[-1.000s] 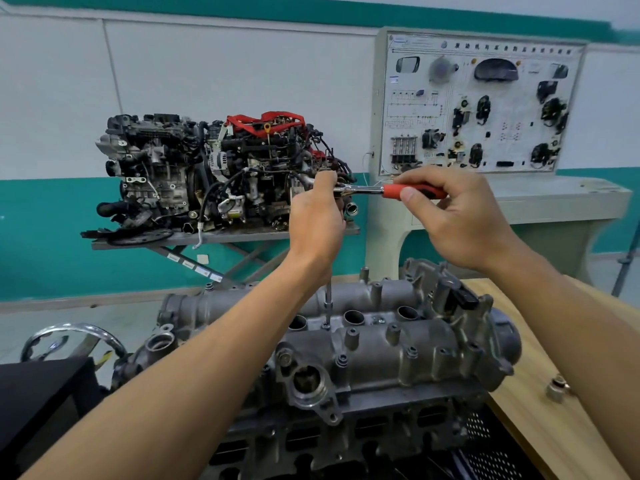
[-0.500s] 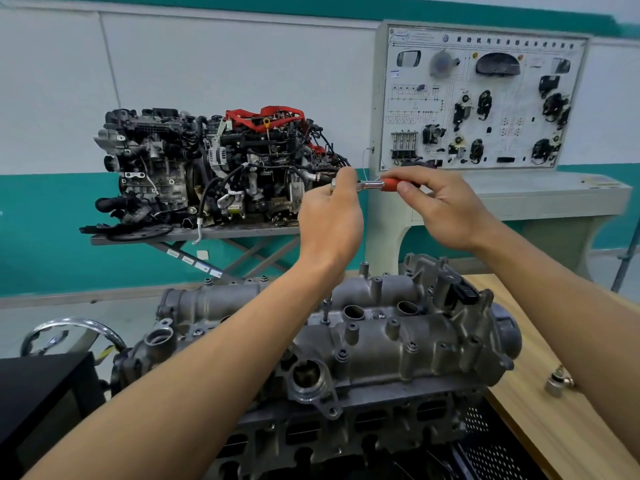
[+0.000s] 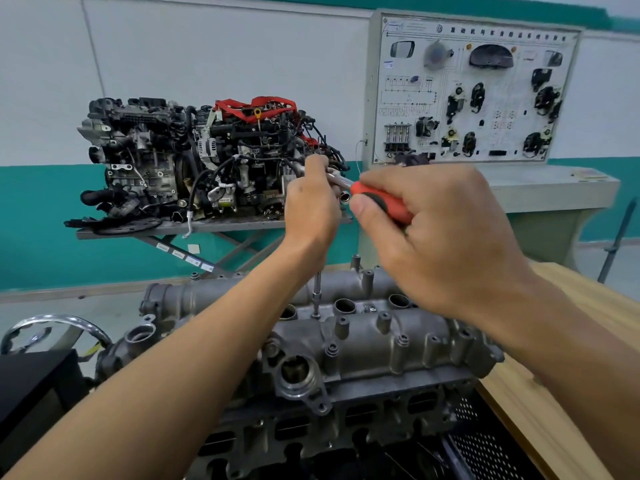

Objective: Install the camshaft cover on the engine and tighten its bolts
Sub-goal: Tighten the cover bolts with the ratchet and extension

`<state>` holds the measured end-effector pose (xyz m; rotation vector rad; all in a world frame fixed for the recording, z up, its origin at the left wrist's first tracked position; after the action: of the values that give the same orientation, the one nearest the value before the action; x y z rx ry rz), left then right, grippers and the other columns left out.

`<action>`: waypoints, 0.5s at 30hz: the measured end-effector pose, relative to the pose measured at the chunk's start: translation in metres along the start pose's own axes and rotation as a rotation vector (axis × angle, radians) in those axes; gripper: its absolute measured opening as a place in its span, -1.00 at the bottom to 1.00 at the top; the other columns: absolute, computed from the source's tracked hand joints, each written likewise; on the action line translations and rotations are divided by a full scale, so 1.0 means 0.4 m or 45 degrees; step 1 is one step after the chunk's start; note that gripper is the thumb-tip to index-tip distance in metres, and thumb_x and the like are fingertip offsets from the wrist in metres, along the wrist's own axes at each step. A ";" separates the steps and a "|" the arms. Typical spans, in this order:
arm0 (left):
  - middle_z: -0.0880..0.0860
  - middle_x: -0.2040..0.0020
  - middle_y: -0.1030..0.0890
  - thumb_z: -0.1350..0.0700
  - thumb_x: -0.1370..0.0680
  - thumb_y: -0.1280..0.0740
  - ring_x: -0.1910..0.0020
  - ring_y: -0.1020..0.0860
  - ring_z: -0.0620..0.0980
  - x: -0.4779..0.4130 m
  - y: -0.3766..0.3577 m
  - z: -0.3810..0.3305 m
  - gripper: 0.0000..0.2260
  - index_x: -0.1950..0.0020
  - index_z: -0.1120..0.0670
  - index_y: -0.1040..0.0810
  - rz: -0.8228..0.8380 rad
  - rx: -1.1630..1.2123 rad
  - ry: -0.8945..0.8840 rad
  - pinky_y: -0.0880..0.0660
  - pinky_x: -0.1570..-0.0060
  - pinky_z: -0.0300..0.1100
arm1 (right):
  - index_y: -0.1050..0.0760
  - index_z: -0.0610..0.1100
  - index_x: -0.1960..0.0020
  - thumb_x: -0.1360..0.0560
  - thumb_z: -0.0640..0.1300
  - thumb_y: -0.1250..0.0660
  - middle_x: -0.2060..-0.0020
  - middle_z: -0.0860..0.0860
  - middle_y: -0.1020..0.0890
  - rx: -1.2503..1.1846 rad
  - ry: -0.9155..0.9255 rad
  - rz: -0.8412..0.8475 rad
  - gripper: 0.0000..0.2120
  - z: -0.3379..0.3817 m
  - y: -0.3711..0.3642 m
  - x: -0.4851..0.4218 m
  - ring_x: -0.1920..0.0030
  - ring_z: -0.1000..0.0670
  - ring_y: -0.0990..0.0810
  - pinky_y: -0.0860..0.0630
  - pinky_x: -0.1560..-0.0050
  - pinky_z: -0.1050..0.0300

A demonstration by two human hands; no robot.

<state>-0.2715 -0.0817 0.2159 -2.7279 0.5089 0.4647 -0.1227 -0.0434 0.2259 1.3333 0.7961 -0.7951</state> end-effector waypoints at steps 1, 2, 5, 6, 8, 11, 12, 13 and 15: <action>-0.13 0.61 -0.38 -0.02 -0.59 -0.18 0.53 -0.32 -0.10 0.003 0.005 -0.001 -0.44 0.65 -0.01 -0.42 0.021 0.041 -0.016 -0.28 0.31 -0.08 | -0.63 -0.12 0.10 -0.55 0.06 -0.22 0.33 0.00 -0.62 -0.030 -0.006 0.012 -0.69 0.015 0.005 0.005 0.29 -0.08 -0.54 -0.48 0.21 -0.08; -0.14 0.62 -0.36 0.00 -0.59 -0.17 0.56 -0.31 -0.11 0.003 0.012 -0.002 -0.42 0.67 -0.01 -0.39 0.040 0.075 -0.036 -0.27 0.31 -0.06 | -0.63 -0.14 0.10 -0.55 0.05 -0.24 0.33 0.00 -0.62 -0.056 -0.008 0.016 -0.70 0.025 0.005 0.005 0.29 -0.07 -0.54 -0.48 0.19 -0.07; -0.14 0.63 -0.32 0.01 -0.60 -0.15 0.58 -0.28 -0.12 0.002 0.030 -0.008 -0.40 0.69 0.00 -0.33 0.064 0.113 -0.051 -0.27 0.34 -0.06 | -0.60 -0.16 0.21 -0.56 0.01 -0.28 0.44 0.03 -0.52 -0.148 0.034 -0.034 -0.70 0.043 -0.009 -0.006 0.37 -0.02 -0.47 -0.43 0.26 -0.01; -0.14 0.63 -0.32 0.02 -0.61 -0.14 0.58 -0.28 -0.11 0.002 0.031 -0.011 -0.40 0.68 0.00 -0.34 0.071 0.133 -0.036 -0.28 0.38 -0.10 | -0.61 -0.16 0.21 -0.55 0.01 -0.27 0.44 0.01 -0.54 -0.184 0.054 -0.055 -0.70 0.043 -0.017 -0.013 0.37 -0.02 -0.49 -0.44 0.27 -0.01; -0.11 0.62 -0.29 0.00 -0.62 -0.12 0.58 -0.26 -0.08 0.000 0.034 -0.013 -0.40 0.67 0.01 -0.33 0.112 0.179 0.023 -0.21 0.48 -0.20 | -0.65 -0.18 0.17 -0.53 -0.02 -0.28 0.38 -0.04 -0.63 -0.309 0.108 -0.094 -0.72 0.016 -0.033 -0.026 0.33 -0.04 -0.56 -0.50 0.27 -0.01; -0.09 0.60 -0.21 -0.07 -0.62 -0.09 0.63 -0.12 -0.08 0.005 0.051 -0.012 -0.44 0.61 -0.02 -0.23 0.198 0.139 0.080 -0.09 0.58 -0.31 | -0.65 0.00 0.00 -0.57 -0.15 -0.33 0.20 -0.14 -0.70 -0.759 -0.015 -0.063 -0.87 -0.107 -0.055 -0.045 0.22 -0.18 -0.64 -0.60 0.19 -0.12; -0.09 0.58 -0.19 -0.07 -0.62 -0.09 0.61 -0.09 -0.08 0.011 0.052 -0.010 -0.47 0.58 -0.05 -0.21 0.234 0.122 0.072 -0.07 0.58 -0.30 | -0.62 0.04 -0.04 -0.58 -0.18 -0.34 0.14 -0.16 -0.69 -0.832 -0.142 -0.027 -0.85 -0.154 -0.060 -0.054 0.13 -0.21 -0.64 -0.60 0.10 -0.18; -0.09 0.57 -0.18 -0.06 -0.62 -0.09 0.60 -0.09 -0.08 0.021 0.048 -0.010 -0.51 0.54 -0.06 -0.21 0.265 0.093 0.053 -0.06 0.58 -0.28 | -0.60 0.03 -0.07 -0.59 -0.20 -0.33 0.08 -0.13 -0.68 -0.817 -0.247 0.011 -0.84 -0.195 -0.067 -0.063 0.06 -0.13 -0.65 -0.59 0.01 -0.15; -0.09 0.55 -0.18 -0.03 -0.62 -0.10 0.59 -0.09 -0.08 0.035 0.032 -0.011 -0.56 0.47 -0.05 -0.20 0.280 0.035 0.030 -0.07 0.56 -0.26 | -0.58 -0.02 -0.10 -0.61 -0.19 -0.31 0.11 0.04 -0.65 -0.754 -0.355 0.084 -0.86 -0.250 -0.085 -0.073 0.11 0.20 -0.59 -0.52 0.04 0.14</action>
<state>-0.2631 -0.0988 0.2114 -2.6659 0.8207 0.4755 -0.1707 0.0549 0.2266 0.6990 0.6877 -0.6091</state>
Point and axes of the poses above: each hand's wrist, its own x-axis away from the middle knuckle, its own y-axis out of the back of the hand, z = x × y, the point moved 1 cm from there along -x, towards the middle knuckle
